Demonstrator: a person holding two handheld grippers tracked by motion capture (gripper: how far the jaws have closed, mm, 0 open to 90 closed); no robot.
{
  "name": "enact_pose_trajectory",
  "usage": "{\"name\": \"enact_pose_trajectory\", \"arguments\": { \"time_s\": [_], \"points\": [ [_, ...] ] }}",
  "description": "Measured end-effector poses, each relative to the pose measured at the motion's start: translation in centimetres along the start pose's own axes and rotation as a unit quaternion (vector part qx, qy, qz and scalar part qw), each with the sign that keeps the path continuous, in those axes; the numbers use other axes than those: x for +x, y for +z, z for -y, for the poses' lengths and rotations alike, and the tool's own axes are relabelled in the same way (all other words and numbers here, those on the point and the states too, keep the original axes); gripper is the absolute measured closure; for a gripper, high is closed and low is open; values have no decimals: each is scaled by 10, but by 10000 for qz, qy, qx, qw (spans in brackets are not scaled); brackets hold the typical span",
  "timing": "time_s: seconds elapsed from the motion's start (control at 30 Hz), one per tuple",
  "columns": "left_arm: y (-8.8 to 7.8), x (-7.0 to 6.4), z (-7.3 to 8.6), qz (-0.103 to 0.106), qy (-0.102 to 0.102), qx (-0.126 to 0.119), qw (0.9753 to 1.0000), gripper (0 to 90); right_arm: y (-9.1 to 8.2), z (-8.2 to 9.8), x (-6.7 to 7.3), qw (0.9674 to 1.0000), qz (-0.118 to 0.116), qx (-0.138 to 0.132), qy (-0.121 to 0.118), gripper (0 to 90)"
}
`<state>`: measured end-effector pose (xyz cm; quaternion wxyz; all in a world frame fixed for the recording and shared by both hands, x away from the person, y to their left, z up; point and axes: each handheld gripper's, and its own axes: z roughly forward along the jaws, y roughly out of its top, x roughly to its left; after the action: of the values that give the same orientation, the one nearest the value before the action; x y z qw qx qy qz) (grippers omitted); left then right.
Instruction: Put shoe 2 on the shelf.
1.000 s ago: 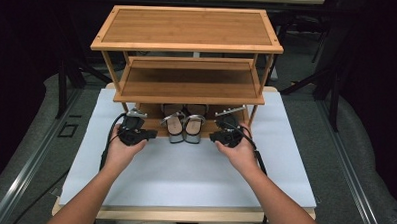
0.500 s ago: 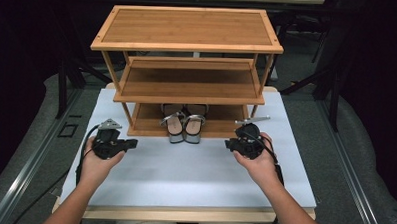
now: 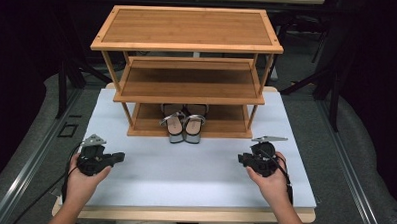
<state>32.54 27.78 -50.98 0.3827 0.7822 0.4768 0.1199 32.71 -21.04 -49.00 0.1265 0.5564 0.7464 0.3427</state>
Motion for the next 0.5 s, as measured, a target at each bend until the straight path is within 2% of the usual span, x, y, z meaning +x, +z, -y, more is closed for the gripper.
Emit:
{"name": "enact_pose_trajectory", "arguments": {
  "time_s": [0.07,0.1,0.17,0.2,0.23,0.27,0.33,0.43,0.5],
  "points": [
    [3,1,6,-14,-20,53,10000,862,4,7,-2,10000,12,-60,66,734],
    [5,2,9,-18,-47,79,10000,853,6,10,-2,9999,66,7,89,726],
    [9,4,14,-14,-94,131,9999,841,10,16,-4,9999,-73,29,135,715],
    [11,4,16,-21,-98,161,9998,831,13,19,-3,9998,130,-11,141,710],
    [12,5,18,-34,-91,184,9998,810,16,23,-3,9999,53,-3,128,703],
    [13,5,19,-20,-117,172,9998,788,19,26,-3,9997,222,-18,99,692],
    [16,6,21,15,-154,157,9998,721,24,34,-5,9999,94,-39,124,642],
    [21,6,24,61,-127,109,9998,621,29,42,-8,9994,95,-213,240,584],
    [25,6,25,77,-118,115,9998,557,30,45,-10,9992,134,-308,231,553]
  ]
}}
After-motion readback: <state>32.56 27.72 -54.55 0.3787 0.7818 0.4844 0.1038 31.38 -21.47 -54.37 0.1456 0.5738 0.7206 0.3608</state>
